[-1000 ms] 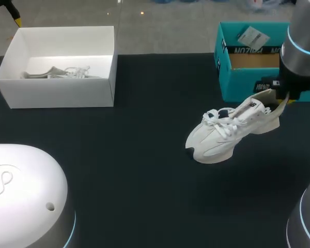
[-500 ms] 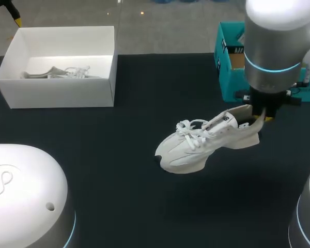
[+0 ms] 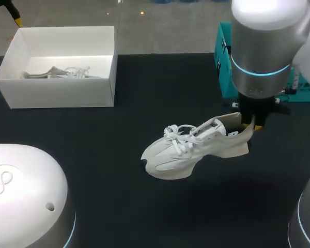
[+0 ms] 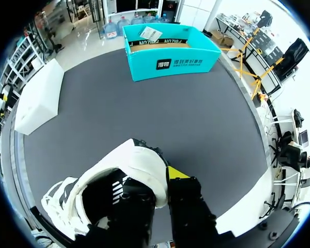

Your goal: Take the shoe out of the shoebox, open the shoe tongue, remove and reinsert the insole, then place the shoe into the shoebox

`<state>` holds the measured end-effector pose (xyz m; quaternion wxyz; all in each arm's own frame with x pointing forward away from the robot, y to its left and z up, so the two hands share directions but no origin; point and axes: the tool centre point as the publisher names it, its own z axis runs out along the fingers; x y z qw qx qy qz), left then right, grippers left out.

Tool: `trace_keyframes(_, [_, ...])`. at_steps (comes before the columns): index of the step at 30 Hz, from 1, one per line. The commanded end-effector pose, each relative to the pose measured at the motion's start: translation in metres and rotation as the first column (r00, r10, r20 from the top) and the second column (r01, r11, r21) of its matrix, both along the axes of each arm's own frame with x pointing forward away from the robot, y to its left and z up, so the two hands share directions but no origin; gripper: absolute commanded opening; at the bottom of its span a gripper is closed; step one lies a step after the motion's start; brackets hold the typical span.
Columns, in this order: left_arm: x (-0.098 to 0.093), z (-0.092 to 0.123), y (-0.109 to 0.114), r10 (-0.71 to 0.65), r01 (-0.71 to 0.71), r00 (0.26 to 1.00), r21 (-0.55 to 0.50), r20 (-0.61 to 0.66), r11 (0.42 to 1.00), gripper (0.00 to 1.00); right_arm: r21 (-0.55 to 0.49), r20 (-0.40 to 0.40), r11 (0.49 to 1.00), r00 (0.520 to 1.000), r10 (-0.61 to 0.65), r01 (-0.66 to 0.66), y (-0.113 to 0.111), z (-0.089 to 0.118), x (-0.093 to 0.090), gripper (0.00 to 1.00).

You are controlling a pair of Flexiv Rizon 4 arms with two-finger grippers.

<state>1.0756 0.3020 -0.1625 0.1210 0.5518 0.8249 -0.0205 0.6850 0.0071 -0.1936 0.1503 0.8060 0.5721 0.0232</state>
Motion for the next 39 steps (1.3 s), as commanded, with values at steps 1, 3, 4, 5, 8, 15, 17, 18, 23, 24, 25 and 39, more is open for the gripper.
trace_keyframes(1, [-0.002,0.000,0.000,0.001,-0.001,1.000,0.003,0.004,1.000,1.00,-0.008,0.021,1.000,1.000,0.005,-0.005,0.015,-0.020,-0.003,0.00])
trace_keyframes(3, [-0.002,0.000,0.000,0.001,-0.001,1.000,0.003,0.004,1.000,1.00,-0.022,0.036,1.000,0.999,0.005,-0.004,0.022,-0.031,-0.008,0.00])
trace_keyframes(4, [-0.002,0.000,0.000,0.001,-0.001,1.000,0.003,0.004,1.000,1.00,-0.012,0.023,1.000,0.999,0.025,-0.024,0.026,-0.038,-0.010,0.00])
trace_keyframes(5, [-0.002,0.000,0.000,0.001,-0.001,1.000,0.003,0.004,1.000,1.00,-0.036,0.020,0.999,1.000,0.018,-0.018,0.029,-0.044,-0.012,0.00])
trace_keyframes(8, [-0.002,0.000,0.000,0.001,-0.001,1.000,0.003,0.004,1.000,1.00,-0.058,0.006,0.998,1.000,0.022,-0.022,0.038,-0.062,-0.017,0.00])
trace_keyframes(15, [-0.002,0.000,0.000,0.001,-0.001,1.000,0.003,0.004,1.000,1.00,-0.093,0.005,0.995,1.000,0.025,-0.025,0.061,-0.093,-0.023,0.00])
trace_keyframes(17, [-0.002,0.000,0.000,0.001,-0.001,1.000,0.003,0.004,1.000,1.00,-0.106,0.013,0.994,1.000,0.025,-0.024,0.066,-0.101,-0.022,0.00])
trace_keyframes(18, [-0.002,0.000,0.000,0.001,-0.001,1.000,0.003,0.004,1.000,1.00,-0.097,0.016,0.995,1.000,0.025,-0.023,0.068,-0.104,-0.021,0.00])
trace_keyframes(23, [-0.002,0.000,0.000,0.001,-0.001,1.000,0.003,0.004,1.000,1.00,-0.092,0.039,0.996,0.999,0.008,-0.005,0.077,-0.123,-0.018,0.00])
trace_keyframes(24, [-0.002,0.000,0.000,0.001,-0.001,1.000,0.003,0.004,1.000,1.00,-0.090,0.040,0.996,0.999,0.011,-0.007,0.079,-0.128,-0.018,0.00])
trace_keyframes(25, [-0.002,0.000,0.000,0.001,-0.001,1.000,0.003,0.004,1.000,1.00,-0.095,0.037,0.996,0.999,0.006,-0.003,0.082,-0.133,-0.018,0.00])
trace_keyframes(39, [-0.002,0.000,0.000,0.001,-0.001,1.000,0.003,0.004,1.000,1.00,-0.162,-0.012,0.978,0.991,-0.137,0.133,0.098,-0.186,-0.005,0.00])
